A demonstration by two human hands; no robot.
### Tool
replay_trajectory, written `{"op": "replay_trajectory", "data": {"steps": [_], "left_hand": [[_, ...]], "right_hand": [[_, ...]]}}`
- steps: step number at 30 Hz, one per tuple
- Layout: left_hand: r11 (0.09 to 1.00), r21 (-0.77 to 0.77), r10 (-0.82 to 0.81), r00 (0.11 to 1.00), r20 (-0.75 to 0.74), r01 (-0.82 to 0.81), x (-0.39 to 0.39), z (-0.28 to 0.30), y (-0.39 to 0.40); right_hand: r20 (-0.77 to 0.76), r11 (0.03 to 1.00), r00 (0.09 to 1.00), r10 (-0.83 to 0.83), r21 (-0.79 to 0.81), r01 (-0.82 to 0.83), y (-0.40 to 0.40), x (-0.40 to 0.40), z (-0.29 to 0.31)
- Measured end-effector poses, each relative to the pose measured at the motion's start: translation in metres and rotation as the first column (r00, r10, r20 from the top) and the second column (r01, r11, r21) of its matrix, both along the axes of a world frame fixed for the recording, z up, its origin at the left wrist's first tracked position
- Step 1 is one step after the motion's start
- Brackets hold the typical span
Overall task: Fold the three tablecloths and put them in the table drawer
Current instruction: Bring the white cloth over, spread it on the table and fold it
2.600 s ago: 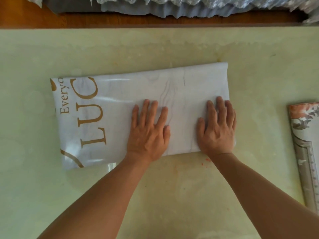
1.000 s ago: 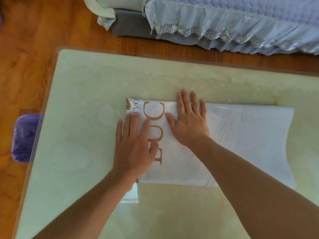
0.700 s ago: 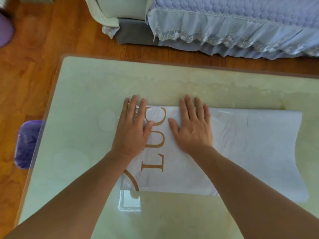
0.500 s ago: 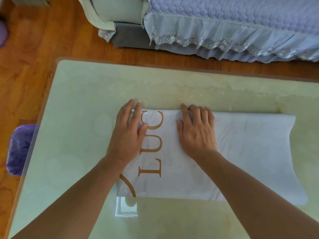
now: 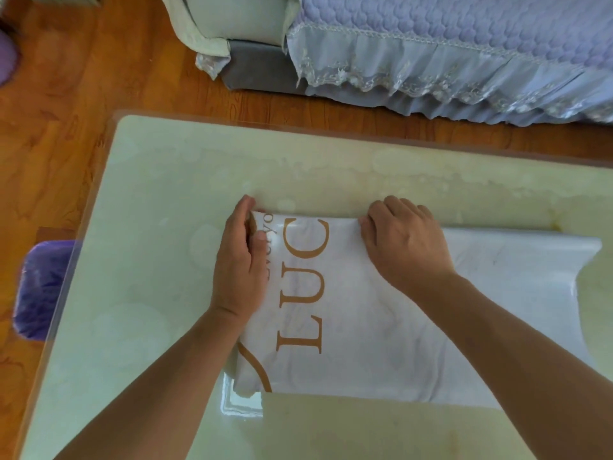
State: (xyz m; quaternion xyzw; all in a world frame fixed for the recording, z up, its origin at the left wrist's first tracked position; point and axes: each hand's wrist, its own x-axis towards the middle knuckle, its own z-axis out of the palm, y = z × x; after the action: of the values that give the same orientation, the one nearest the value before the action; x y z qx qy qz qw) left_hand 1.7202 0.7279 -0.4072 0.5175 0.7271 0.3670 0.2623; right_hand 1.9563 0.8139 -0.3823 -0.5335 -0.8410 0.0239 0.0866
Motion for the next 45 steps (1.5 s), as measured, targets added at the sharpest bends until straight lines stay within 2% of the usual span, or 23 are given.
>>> {"op": "replay_trajectory", "data": {"steps": [2, 5, 10, 15, 17, 19, 20, 23, 26, 30, 32, 36, 38, 41, 43, 45], "left_hand": [[0.999, -0.012, 0.031, 1.000, -0.003, -0.031, -0.001, -0.001, 0.003], [0.999, 0.000, 0.038, 0.995, -0.091, -0.038, 0.001, 0.001, 0.006], [0.998, 0.061, -0.009, 0.978, -0.209, 0.022, 0.003, 0.000, 0.002], [0.997, 0.066, -0.013, 0.948, -0.317, 0.036, 0.002, -0.005, 0.000], [0.997, -0.009, -0.071, 0.886, -0.458, 0.075, 0.003, -0.006, 0.001], [0.981, -0.138, -0.195, 0.739, -0.644, 0.138, 0.015, -0.003, 0.002], [0.968, -0.199, -0.247, 0.695, -0.676, 0.150, 0.024, -0.002, 0.001], [0.945, -0.325, -0.256, 0.714, -0.652, 0.042, 0.048, 0.002, -0.003], [0.942, -0.333, -0.271, 0.681, -0.680, 0.043, 0.049, -0.003, -0.006], [0.925, -0.378, -0.310, 0.669, -0.676, 0.047, 0.050, -0.004, -0.005], [0.924, -0.380, -0.310, 0.666, -0.678, 0.043, 0.051, -0.005, -0.005], [0.923, -0.382, -0.313, 0.683, -0.660, 0.054, 0.049, -0.002, -0.004], [0.923, -0.379, -0.310, 0.717, -0.624, 0.069, 0.047, -0.001, -0.002], [0.936, -0.323, -0.279, 0.852, -0.444, 0.138, 0.039, 0.014, -0.006], [0.952, -0.303, -0.172, 0.900, -0.400, 0.048, 0.032, 0.031, -0.026], [0.898, -0.421, -0.014, 0.948, -0.318, -0.128, 0.030, 0.045, -0.056]], "right_hand": [[0.046, 1.000, 0.998, 0.031, 0.003, -0.031, -0.003, 0.006, 0.004], [0.084, 0.994, 0.996, -0.025, -0.100, 0.033, 0.003, 0.004, -0.006], [-0.054, 0.992, 0.998, -0.013, -0.123, 0.006, 0.006, 0.005, -0.019], [-0.102, 0.996, 0.995, -0.023, -0.092, 0.013, 0.009, -0.006, -0.028], [-0.118, 0.996, 0.992, -0.035, -0.085, 0.025, 0.009, -0.006, -0.032], [-0.111, 0.997, 0.993, -0.048, -0.071, 0.040, 0.009, 0.000, -0.033], [-0.111, 0.997, 0.992, -0.051, -0.070, 0.044, 0.008, 0.002, -0.031], [-0.054, 0.988, 0.998, -0.035, -0.151, 0.027, 0.000, -0.006, -0.019], [0.039, 0.963, 0.999, -0.002, -0.270, 0.012, -0.023, 0.031, -0.020], [0.188, 0.923, 0.959, -0.211, -0.283, 0.259, -0.025, 0.148, -0.026], [0.205, 0.906, 0.949, -0.238, -0.305, 0.293, -0.020, 0.172, -0.025], [0.189, 0.842, 0.900, -0.392, -0.320, 0.434, -0.015, 0.186, -0.021], [0.211, 0.833, 0.892, -0.400, -0.322, 0.449, -0.011, 0.185, -0.022], [0.239, 0.805, 0.852, -0.467, -0.283, 0.521, -0.013, 0.179, -0.027], [0.231, 0.809, 0.850, -0.473, -0.270, 0.523, -0.013, 0.176, -0.028], [0.233, 0.811, 0.855, -0.464, -0.277, 0.516, -0.013, 0.177, -0.027]]}}
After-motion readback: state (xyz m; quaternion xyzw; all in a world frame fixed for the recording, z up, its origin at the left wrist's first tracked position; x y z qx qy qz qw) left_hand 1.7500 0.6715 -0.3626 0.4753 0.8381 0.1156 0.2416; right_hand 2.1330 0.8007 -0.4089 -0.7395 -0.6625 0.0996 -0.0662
